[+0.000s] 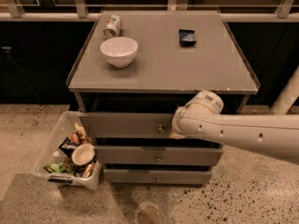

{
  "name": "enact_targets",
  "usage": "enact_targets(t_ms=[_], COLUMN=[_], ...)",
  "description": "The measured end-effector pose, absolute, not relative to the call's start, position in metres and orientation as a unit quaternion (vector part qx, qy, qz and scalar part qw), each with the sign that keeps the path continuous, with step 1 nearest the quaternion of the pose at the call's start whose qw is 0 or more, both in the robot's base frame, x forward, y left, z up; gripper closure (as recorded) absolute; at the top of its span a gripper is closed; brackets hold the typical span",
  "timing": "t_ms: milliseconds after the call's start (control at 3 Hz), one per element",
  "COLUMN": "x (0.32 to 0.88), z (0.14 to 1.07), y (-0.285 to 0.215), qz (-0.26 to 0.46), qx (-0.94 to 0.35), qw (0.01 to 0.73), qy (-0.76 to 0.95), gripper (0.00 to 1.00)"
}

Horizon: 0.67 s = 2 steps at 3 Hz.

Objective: Open top drawer

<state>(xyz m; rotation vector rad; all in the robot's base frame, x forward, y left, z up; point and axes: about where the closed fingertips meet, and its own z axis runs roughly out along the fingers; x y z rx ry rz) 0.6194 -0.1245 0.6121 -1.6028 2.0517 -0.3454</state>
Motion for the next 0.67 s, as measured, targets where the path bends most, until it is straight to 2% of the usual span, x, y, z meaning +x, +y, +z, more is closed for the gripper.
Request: enact_targets(t_ms=[667], x=[0.6194], z=[0.6124], y=[-0.1245], qz=[-0.127], qx=[-0.59], qw=[0.255], qy=[0.755], gripper=[0.89])
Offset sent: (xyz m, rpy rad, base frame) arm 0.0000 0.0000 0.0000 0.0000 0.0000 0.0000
